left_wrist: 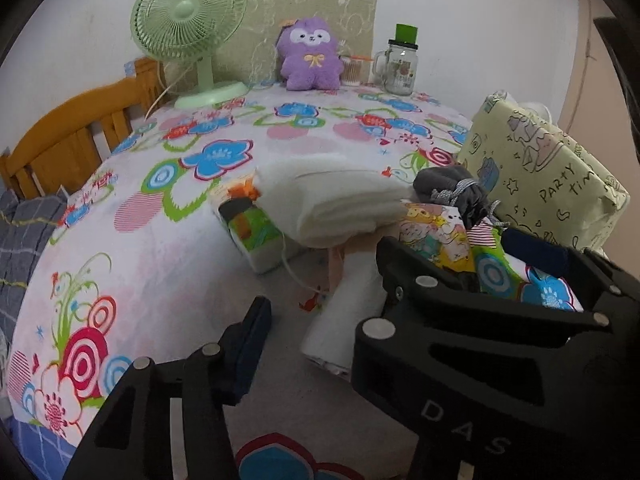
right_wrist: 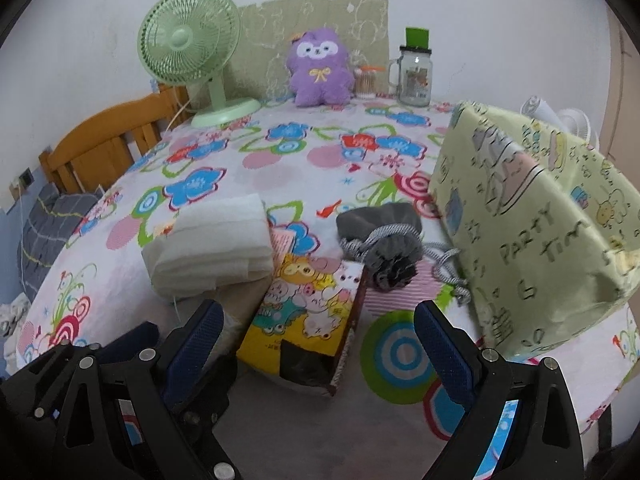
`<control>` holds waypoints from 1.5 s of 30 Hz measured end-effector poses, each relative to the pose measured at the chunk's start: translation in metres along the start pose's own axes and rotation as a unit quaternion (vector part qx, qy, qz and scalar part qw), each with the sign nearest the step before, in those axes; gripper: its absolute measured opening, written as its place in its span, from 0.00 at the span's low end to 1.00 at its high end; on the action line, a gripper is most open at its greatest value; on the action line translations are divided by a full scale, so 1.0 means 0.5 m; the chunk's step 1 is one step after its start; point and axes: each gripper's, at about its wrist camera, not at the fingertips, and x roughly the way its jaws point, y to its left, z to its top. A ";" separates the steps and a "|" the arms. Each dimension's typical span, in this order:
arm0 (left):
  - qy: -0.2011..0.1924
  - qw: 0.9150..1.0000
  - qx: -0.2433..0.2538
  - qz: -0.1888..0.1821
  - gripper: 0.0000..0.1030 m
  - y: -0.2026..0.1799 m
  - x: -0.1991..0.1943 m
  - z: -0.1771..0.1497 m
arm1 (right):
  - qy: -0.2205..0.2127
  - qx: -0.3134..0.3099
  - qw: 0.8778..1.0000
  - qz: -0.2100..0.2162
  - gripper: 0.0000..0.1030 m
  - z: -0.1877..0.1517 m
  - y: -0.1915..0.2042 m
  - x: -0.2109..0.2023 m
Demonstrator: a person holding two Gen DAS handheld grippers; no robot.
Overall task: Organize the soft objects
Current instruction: 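Grasp the white rolled item with the left tool while the right tool grasps the cartoon package, then carry the white roll and cartoon package over the fabric box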
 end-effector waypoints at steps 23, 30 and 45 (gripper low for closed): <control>-0.022 1.000 0.010 -0.003 0.23 -0.032 -0.021 0.010 | 0.012 0.012 0.999 0.027 0.51 -0.007 -0.017 -0.016; -0.041 0.999 0.011 -0.003 0.23 -0.044 -0.051 0.019 | -0.007 0.014 0.999 0.031 0.51 0.001 -0.022 -0.048; -0.083 0.996 0.011 -0.009 0.22 -0.079 -0.125 0.071 | -0.051 0.013 0.998 0.031 0.51 0.057 -0.042 -0.137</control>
